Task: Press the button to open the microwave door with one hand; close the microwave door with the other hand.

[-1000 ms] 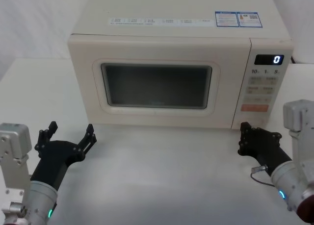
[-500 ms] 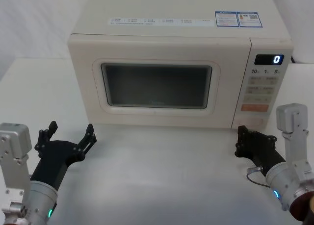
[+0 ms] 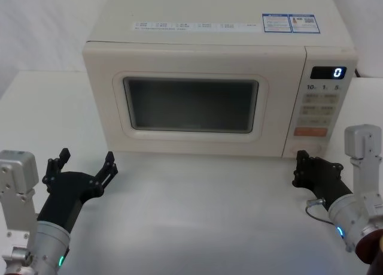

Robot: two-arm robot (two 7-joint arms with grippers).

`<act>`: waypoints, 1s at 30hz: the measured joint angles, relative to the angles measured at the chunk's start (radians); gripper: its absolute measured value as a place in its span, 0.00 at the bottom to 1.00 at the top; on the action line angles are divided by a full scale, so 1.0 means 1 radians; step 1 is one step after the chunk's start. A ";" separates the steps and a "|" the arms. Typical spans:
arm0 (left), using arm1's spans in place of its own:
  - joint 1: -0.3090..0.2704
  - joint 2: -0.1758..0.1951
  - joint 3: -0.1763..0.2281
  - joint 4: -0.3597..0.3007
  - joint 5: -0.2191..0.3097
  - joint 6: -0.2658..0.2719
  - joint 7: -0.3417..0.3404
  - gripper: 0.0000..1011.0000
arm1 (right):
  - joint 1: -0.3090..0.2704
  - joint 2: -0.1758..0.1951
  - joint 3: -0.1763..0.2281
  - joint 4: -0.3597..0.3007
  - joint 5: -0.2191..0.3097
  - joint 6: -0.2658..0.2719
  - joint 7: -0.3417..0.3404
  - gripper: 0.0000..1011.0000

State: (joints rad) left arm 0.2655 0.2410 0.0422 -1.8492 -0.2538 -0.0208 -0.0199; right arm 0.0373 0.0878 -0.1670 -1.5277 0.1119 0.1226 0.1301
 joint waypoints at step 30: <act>0.000 0.000 0.000 0.000 0.000 0.000 0.000 0.99 | 0.038 0.018 0.009 0.066 0.041 -0.052 0.031 0.00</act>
State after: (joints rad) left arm 0.2655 0.2410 0.0421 -1.8492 -0.2538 -0.0208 -0.0199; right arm 0.0757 0.1057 -0.1577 -1.4614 0.1526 0.0711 0.1613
